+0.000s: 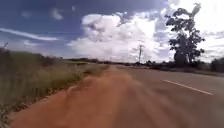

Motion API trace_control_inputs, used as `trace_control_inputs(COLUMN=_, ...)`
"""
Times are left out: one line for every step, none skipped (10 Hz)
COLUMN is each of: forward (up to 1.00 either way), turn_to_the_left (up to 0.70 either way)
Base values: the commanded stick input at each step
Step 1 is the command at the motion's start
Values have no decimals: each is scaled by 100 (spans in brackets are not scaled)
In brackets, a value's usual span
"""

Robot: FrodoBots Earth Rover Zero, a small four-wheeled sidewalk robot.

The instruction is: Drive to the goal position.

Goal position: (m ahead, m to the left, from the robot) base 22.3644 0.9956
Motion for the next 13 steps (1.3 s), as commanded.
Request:
trace_control_inputs(forward=100, turn_to_the_left=0)
trace_control_inputs(forward=100, turn_to_the_left=0)
trace_control_inputs(forward=100, turn_to_the_left=0)
trace_control_inputs(forward=100, turn_to_the_left=0)
trace_control_inputs(forward=100, turn_to_the_left=0)
trace_control_inputs(forward=100, turn_to_the_left=0)
trace_control_inputs(forward=100, turn_to_the_left=0)
trace_control_inputs(forward=100, turn_to_the_left=0)
trace_control_inputs(forward=100, turn_to_the_left=0)
trace_control_inputs(forward=100, turn_to_the_left=0)
trace_control_inputs(forward=100, turn_to_the_left=0)
trace_control_inputs(forward=100, turn_to_the_left=0)
trace_control_inputs(forward=100, turn_to_the_left=0)
